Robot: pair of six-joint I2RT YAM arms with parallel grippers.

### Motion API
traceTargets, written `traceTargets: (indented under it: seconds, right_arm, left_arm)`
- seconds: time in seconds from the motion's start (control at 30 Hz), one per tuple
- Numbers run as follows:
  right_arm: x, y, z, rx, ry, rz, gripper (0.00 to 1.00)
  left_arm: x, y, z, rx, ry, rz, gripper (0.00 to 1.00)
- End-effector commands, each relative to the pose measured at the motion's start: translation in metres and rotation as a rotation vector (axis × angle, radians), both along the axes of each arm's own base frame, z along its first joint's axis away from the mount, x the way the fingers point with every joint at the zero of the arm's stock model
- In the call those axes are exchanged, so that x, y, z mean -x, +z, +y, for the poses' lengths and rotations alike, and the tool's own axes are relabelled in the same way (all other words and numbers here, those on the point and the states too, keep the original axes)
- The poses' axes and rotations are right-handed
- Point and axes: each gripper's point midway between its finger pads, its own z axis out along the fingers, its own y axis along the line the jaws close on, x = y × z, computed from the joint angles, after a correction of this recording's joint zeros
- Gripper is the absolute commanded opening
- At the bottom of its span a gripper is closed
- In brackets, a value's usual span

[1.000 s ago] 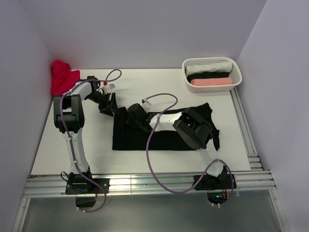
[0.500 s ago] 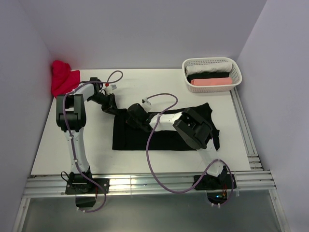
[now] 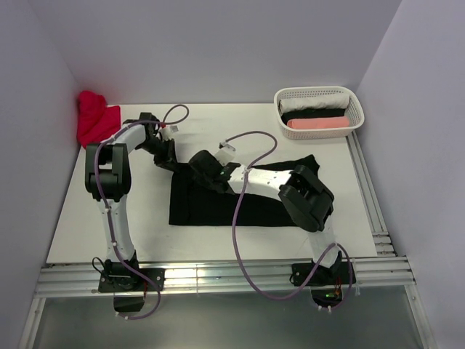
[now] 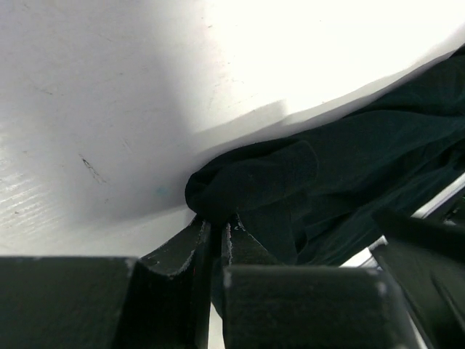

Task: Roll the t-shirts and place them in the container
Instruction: Roll the tshirt

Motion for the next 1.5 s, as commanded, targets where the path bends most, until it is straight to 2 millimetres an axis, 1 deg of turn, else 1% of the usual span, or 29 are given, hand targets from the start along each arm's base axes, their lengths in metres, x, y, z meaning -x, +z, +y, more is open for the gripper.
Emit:
traceTargets:
  seconds: [0.0, 0.03, 0.07, 0.1, 0.13, 0.2, 0.23, 0.27, 0.3, 0.33, 0.37, 0.4, 0.43, 0.47, 0.5, 0.53, 0.6, 0.63, 0.73, 0.8, 0.97, 1.03, 1.13, 1.2, 1.23, 1.3, 1.33, 1.37, 1.47]
  right_arm:
    - [0.006, 0.051, 0.006, 0.065, -0.010, -0.089, 0.45]
    - [0.008, 0.050, 0.010, 0.080, 0.002, -0.089, 0.45]
    - [0.006, 0.063, 0.021, 0.069, 0.016, -0.108, 0.45]
    - [0.011, 0.063, 0.024, 0.100, 0.027, -0.104, 0.45]
    - [0.009, 0.069, 0.034, 0.103, 0.033, -0.113, 0.45]
    - [0.012, 0.064, 0.039, 0.145, 0.048, -0.106, 0.45]
    - [0.015, 0.056, 0.045, 0.163, 0.067, -0.100, 0.45]
    - [0.014, 0.061, 0.053, 0.152, 0.076, -0.107, 0.45]
    - [0.013, 0.061, 0.058, 0.146, 0.084, -0.112, 0.45]
    - [0.014, 0.053, 0.065, 0.157, 0.111, -0.108, 0.45]
    - [0.012, 0.055, 0.072, 0.144, 0.119, -0.120, 0.45]
    - [0.011, 0.053, 0.078, 0.138, 0.131, -0.123, 0.45]
    - [0.012, 0.038, 0.082, 0.164, 0.154, -0.108, 0.45]
    - [0.007, 0.044, 0.089, 0.150, 0.159, -0.121, 0.45]
    - [0.006, 0.040, 0.092, 0.156, 0.168, -0.117, 0.45]
    - [0.004, 0.031, 0.098, 0.163, 0.176, -0.110, 0.45]
    - [0.005, 0.022, 0.101, 0.176, 0.187, -0.097, 0.45]
    - [0.006, 0.012, 0.102, 0.184, 0.192, -0.084, 0.45]
    - [0.010, 0.001, 0.098, 0.200, 0.184, -0.060, 0.45]
    - [0.015, -0.001, 0.094, 0.223, 0.179, -0.055, 0.45]
    - [0.026, 0.000, 0.089, 0.243, 0.187, -0.049, 0.45]
    - [0.031, 0.006, 0.091, 0.245, 0.191, -0.066, 0.45]
    - [0.041, 0.010, 0.099, 0.241, 0.216, -0.068, 0.45]
    - [0.046, 0.006, 0.099, 0.266, 0.227, -0.059, 0.46]
    - [0.048, 0.012, 0.103, 0.263, 0.228, -0.069, 0.47]
    - [0.053, 0.007, 0.101, 0.296, 0.237, -0.054, 0.47]
    - [0.054, 0.011, 0.104, 0.289, 0.233, -0.053, 0.47]
    - [0.058, 0.007, 0.099, 0.317, 0.235, -0.036, 0.47]
    - [0.063, 0.003, 0.096, 0.347, 0.230, -0.021, 0.48]
  left_arm:
    - [-0.010, 0.025, 0.000, -0.037, 0.014, -0.083, 0.08]
    - [-0.011, 0.027, -0.001, -0.042, 0.013, -0.087, 0.08]
    - [-0.010, 0.027, -0.001, -0.046, 0.012, -0.085, 0.07]
    - [-0.009, 0.028, -0.002, -0.049, 0.012, -0.083, 0.07]
    - [-0.010, 0.029, -0.003, -0.057, 0.011, -0.089, 0.07]
    - [-0.009, 0.030, -0.005, -0.060, 0.009, -0.089, 0.06]
    - [-0.008, 0.032, -0.006, -0.063, 0.006, -0.089, 0.06]
    - [-0.009, 0.032, -0.006, -0.064, 0.006, -0.089, 0.06]
    - [-0.009, 0.033, -0.007, -0.067, 0.004, -0.093, 0.06]
    - [-0.009, 0.034, -0.007, -0.071, 0.003, -0.098, 0.06]
    - [-0.009, 0.035, -0.007, -0.072, 0.002, -0.098, 0.06]
    - [-0.009, 0.035, -0.007, -0.074, 0.004, -0.097, 0.06]
    - [-0.009, 0.035, -0.008, -0.073, 0.002, -0.097, 0.06]
    - [-0.008, 0.035, -0.007, -0.075, 0.002, -0.096, 0.06]
    - [-0.008, 0.034, -0.008, -0.077, 0.001, -0.095, 0.06]
    - [-0.008, 0.035, -0.008, -0.078, 0.000, -0.096, 0.06]
    - [-0.007, 0.034, -0.008, -0.082, -0.002, -0.093, 0.06]
    - [-0.007, 0.035, -0.009, -0.081, -0.004, -0.094, 0.06]
    - [-0.008, 0.034, -0.008, -0.086, -0.005, -0.097, 0.06]
    - [-0.009, 0.035, -0.008, -0.086, -0.005, -0.098, 0.06]
    - [-0.009, 0.035, -0.010, -0.081, -0.007, -0.095, 0.05]
    - [-0.009, 0.035, -0.010, -0.083, -0.005, -0.096, 0.05]
    - [-0.010, 0.035, -0.010, -0.084, -0.007, -0.096, 0.05]
    - [-0.009, 0.035, -0.011, -0.083, -0.009, -0.096, 0.05]
    - [-0.010, 0.036, -0.011, -0.084, -0.010, -0.100, 0.05]
    - [-0.009, 0.035, -0.010, -0.086, -0.010, -0.097, 0.05]
    - [-0.010, 0.035, -0.010, -0.087, -0.010, -0.097, 0.05]
    - [-0.009, 0.034, -0.010, -0.087, -0.010, -0.092, 0.05]
    - [-0.009, 0.034, -0.011, -0.088, -0.013, -0.095, 0.05]
